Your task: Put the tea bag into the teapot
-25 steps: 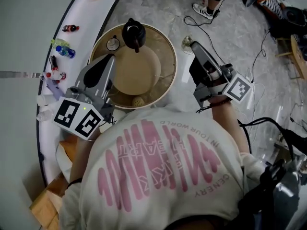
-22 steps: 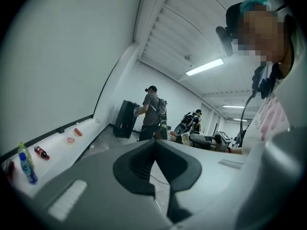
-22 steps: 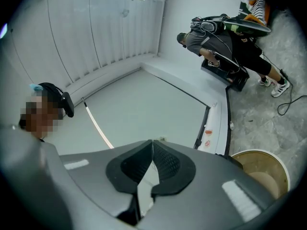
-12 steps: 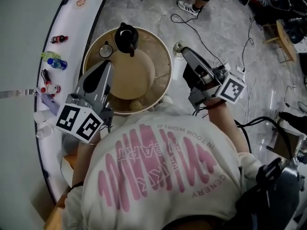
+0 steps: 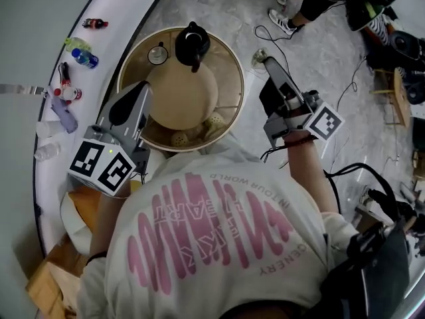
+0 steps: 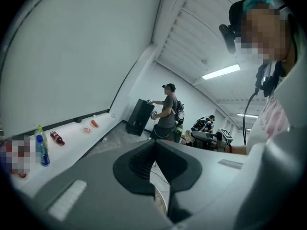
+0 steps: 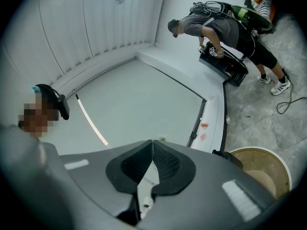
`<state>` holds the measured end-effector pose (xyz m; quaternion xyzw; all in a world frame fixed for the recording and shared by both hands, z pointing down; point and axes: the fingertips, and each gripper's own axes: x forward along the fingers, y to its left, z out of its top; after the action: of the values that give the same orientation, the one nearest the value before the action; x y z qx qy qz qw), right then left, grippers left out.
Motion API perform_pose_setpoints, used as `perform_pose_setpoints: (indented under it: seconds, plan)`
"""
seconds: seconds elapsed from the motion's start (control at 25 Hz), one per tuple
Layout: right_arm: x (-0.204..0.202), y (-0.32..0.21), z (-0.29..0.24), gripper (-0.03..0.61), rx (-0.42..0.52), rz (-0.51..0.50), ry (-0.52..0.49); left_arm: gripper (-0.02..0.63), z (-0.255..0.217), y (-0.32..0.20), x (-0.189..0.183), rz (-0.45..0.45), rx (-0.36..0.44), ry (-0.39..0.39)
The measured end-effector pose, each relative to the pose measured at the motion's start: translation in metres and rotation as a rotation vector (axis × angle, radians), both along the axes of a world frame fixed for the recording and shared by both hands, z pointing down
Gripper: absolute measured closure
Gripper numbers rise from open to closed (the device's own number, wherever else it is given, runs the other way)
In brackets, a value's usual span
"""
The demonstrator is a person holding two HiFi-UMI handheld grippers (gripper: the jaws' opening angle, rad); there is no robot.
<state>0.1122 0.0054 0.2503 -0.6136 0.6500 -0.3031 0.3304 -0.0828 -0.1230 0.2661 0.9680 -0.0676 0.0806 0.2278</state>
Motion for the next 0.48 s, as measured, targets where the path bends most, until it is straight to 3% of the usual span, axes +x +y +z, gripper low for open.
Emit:
perform_pose_setpoints:
  seconds: [0.24, 0.48]
  plan:
    - [0.011, -0.026, 0.009, 0.568, 0.012, -0.125, -0.035, 0.600, 0.002, 0.003, -0.007, -0.136, -0.009, -0.026]
    - [0.041, -0.070, 0.029, 0.568, -0.008, -0.231, -0.078, 0.600, 0.004, -0.008, 0.028, -0.200, -0.016, -0.050]
